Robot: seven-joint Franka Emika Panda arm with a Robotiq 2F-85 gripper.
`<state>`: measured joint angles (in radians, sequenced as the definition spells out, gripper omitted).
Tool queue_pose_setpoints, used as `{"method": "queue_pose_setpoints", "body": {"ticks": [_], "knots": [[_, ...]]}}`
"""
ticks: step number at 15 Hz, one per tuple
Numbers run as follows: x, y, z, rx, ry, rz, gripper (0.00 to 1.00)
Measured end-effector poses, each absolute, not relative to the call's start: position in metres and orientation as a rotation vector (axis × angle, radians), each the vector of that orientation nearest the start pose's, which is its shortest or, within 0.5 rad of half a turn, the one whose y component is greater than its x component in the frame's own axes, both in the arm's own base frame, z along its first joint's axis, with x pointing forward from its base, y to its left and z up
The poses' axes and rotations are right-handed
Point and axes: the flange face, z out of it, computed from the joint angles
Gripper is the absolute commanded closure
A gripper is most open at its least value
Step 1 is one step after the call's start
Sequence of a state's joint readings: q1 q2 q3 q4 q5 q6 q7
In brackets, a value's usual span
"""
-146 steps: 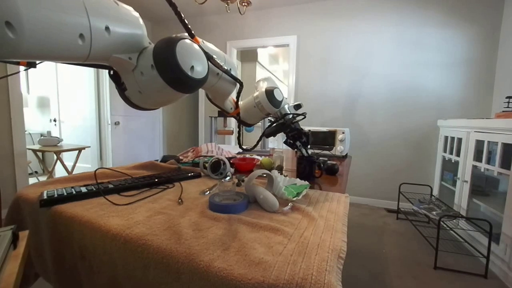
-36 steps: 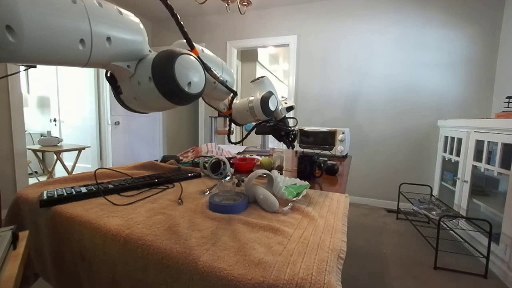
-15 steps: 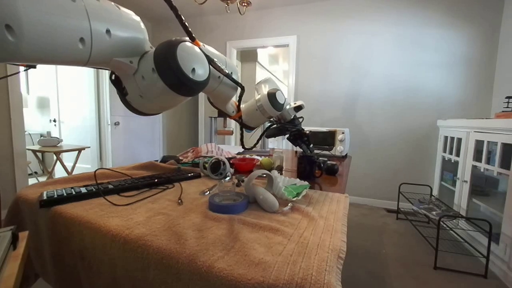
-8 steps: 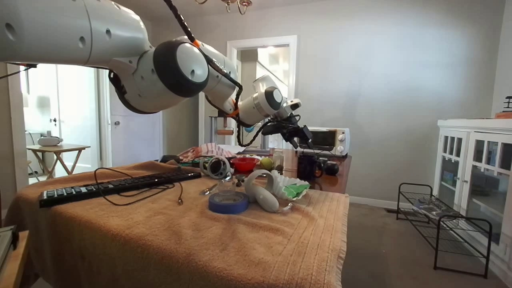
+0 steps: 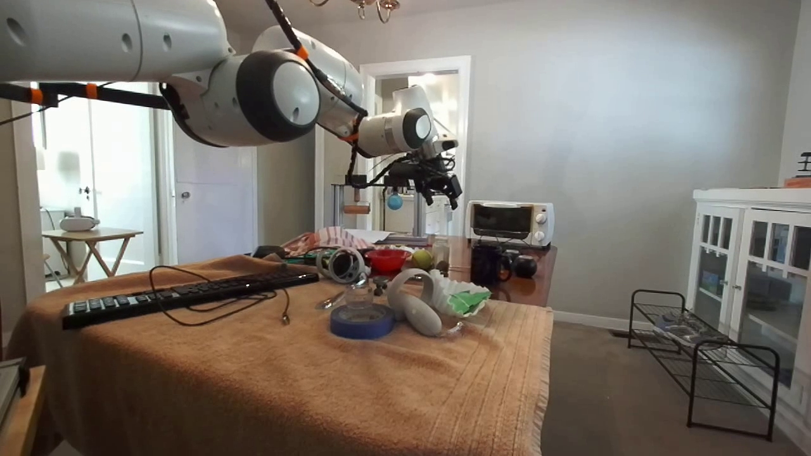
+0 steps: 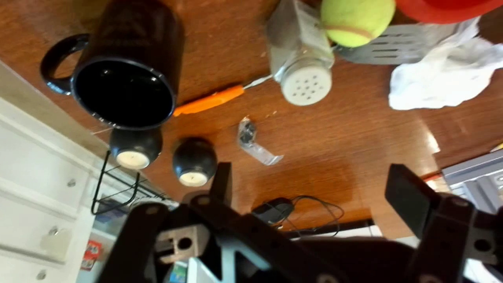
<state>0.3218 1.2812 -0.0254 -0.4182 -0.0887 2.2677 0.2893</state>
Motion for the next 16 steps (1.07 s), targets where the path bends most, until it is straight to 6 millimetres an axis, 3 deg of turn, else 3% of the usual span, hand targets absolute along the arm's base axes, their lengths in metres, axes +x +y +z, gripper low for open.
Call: {"method": "queue_pose_setpoints", "body": {"ticks": [4, 9, 16], "knots": [[0.798, 0.265, 0.322, -2.943, -0.116, -0.591, 0.00], [0.783, 0.253, 0.303, -3.075, -0.095, -0.265, 0.00], [0.782, 0.249, 0.299, -3.098, -0.100, -0.231, 0.00]]}}
